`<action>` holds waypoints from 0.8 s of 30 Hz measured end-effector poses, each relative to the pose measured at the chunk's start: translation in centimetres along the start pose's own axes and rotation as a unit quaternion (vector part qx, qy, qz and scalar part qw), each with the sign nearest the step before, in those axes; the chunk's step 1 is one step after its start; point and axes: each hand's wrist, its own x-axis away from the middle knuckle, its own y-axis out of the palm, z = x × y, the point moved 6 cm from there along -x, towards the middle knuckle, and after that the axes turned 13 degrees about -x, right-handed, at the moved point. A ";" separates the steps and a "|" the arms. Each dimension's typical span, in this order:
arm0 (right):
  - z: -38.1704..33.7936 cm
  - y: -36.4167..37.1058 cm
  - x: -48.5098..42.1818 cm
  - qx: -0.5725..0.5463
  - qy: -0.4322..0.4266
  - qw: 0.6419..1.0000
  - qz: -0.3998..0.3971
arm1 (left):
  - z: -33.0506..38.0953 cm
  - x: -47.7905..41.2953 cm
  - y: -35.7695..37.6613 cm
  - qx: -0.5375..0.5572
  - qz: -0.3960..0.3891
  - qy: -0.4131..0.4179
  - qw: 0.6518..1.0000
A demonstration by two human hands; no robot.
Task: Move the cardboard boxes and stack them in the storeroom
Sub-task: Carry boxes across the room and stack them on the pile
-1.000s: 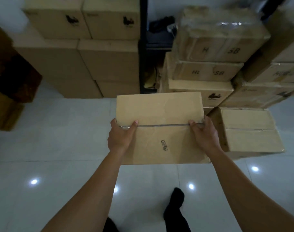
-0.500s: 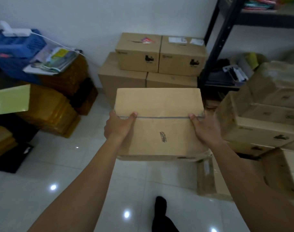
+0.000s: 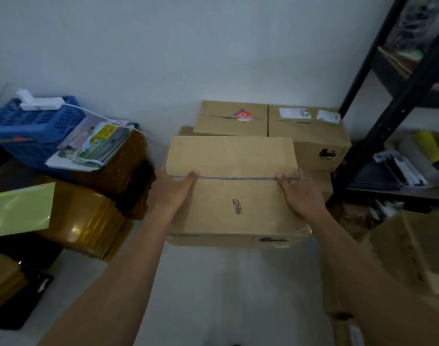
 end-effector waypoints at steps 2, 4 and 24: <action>-2.4 0.6 -3.0 -0.007 -0.008 1.000 0.009 | 1.8 -3.8 -0.6 -0.006 0.003 0.005 1.000; -4.7 1.2 -5.8 -0.009 -0.018 1.000 0.015 | 3.6 -7.8 -1.0 -0.004 0.004 0.020 1.000; -9.7 -6.3 -30.0 0.035 0.041 0.986 0.159 | 27.2 -29.1 7.9 -0.030 -0.099 0.181 0.978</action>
